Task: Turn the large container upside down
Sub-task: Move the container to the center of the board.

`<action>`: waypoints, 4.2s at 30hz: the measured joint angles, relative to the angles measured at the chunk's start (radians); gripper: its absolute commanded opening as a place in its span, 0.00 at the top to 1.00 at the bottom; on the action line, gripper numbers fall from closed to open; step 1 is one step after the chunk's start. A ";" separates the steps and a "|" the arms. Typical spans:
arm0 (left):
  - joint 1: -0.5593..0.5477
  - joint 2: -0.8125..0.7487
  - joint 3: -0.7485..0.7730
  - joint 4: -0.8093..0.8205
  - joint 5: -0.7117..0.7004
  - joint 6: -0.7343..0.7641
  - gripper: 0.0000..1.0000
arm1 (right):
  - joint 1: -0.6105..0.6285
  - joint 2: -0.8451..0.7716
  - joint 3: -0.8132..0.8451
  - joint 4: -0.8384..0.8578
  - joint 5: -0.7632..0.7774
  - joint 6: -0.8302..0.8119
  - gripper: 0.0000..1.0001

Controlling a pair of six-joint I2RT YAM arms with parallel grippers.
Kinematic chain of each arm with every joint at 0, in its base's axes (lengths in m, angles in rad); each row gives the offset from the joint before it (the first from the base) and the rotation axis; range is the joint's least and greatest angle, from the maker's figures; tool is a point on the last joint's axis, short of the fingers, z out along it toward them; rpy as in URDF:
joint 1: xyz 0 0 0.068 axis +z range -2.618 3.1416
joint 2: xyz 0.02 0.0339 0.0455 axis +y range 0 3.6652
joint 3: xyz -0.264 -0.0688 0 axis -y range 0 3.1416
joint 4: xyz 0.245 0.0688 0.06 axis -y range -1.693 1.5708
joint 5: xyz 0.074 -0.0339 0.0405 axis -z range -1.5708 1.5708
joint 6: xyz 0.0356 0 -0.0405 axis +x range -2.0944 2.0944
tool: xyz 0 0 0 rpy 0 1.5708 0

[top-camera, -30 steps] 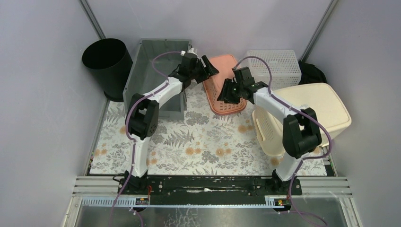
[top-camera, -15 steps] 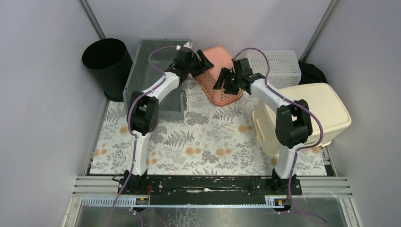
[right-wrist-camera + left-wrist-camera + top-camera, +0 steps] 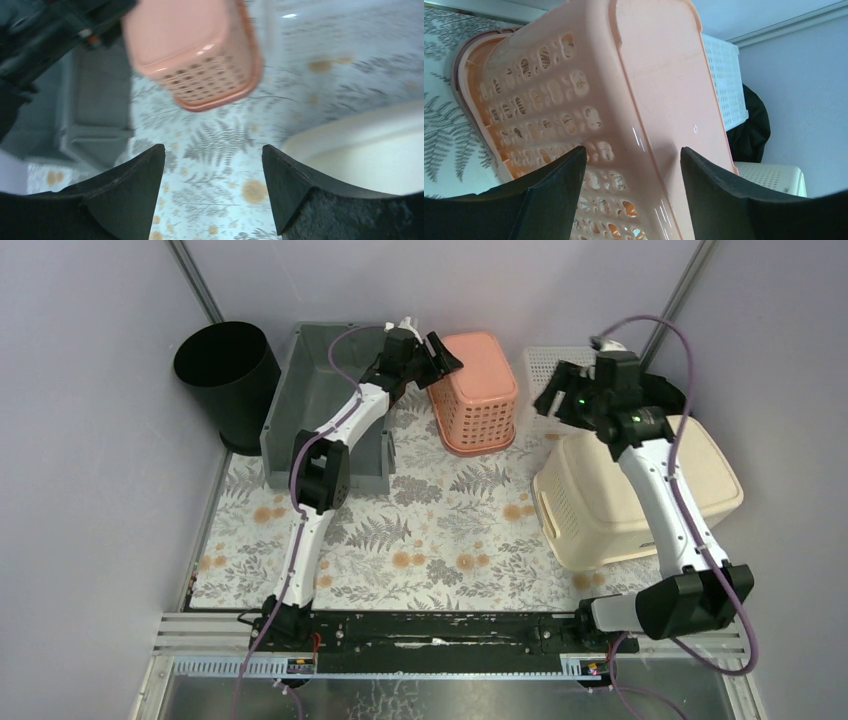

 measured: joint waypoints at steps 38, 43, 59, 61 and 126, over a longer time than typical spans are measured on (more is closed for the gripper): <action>0.023 -0.174 -0.166 0.053 0.268 0.020 0.00 | -0.402 0.219 -0.227 0.598 -0.144 0.238 0.30; 0.026 -0.142 -0.160 0.107 0.259 0.023 0.00 | -0.410 0.226 -0.213 0.583 -0.187 0.234 0.28; 0.027 -0.122 -0.182 0.245 0.286 0.025 0.00 | -0.413 -0.040 -0.210 0.326 -0.402 0.215 0.24; 0.028 -0.172 -0.234 0.242 0.286 0.026 0.00 | -0.413 -0.078 -0.209 0.314 -0.431 0.214 0.23; -0.095 -1.346 -1.390 -0.173 -0.287 0.031 0.00 | 0.190 0.932 0.760 0.098 0.023 -0.042 0.19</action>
